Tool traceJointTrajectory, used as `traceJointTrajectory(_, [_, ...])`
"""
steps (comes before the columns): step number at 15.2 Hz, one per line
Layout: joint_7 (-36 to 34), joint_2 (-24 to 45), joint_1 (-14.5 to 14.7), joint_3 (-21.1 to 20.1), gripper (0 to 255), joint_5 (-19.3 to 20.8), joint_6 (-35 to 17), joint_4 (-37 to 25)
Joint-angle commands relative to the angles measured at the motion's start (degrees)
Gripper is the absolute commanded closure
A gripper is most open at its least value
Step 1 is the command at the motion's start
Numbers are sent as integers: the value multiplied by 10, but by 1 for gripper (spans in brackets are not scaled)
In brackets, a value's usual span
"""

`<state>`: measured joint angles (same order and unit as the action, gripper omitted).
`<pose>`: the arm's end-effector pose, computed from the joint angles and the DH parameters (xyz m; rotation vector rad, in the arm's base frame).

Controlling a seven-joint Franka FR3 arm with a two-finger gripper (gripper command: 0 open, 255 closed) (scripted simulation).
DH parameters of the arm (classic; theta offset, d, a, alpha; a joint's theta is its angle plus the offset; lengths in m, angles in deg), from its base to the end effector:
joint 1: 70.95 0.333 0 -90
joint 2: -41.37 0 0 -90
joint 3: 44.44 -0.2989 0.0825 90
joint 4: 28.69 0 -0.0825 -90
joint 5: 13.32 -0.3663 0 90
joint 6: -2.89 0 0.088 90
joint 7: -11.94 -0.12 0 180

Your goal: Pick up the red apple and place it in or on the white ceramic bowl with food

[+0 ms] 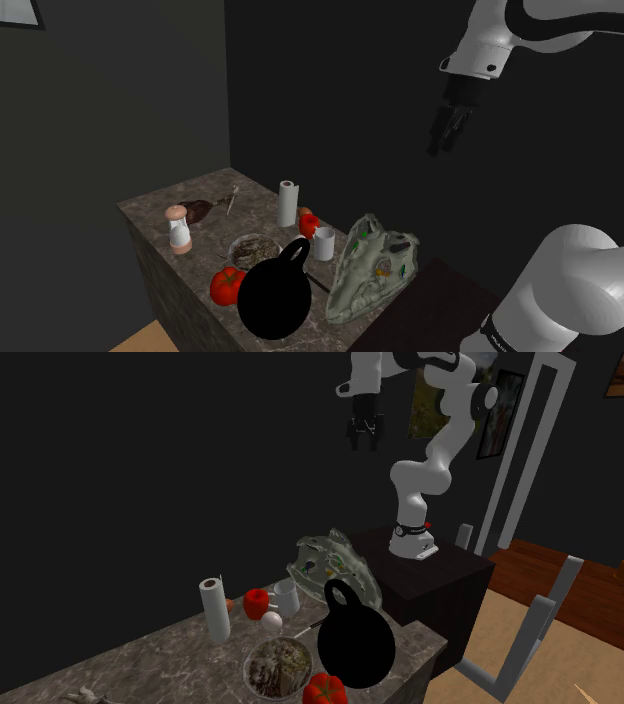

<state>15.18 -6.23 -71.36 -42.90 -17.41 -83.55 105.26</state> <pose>0.2834 -0.0032 0.5817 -3.0501 -0.0545 -0.0079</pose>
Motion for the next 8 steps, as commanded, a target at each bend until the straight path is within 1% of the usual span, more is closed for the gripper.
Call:
traceJointTrajectory(1, [0,0,0,0,0,0,0,0])
traceJointTrajectory(8, [18,92,2,-2,0,9,-136,49])
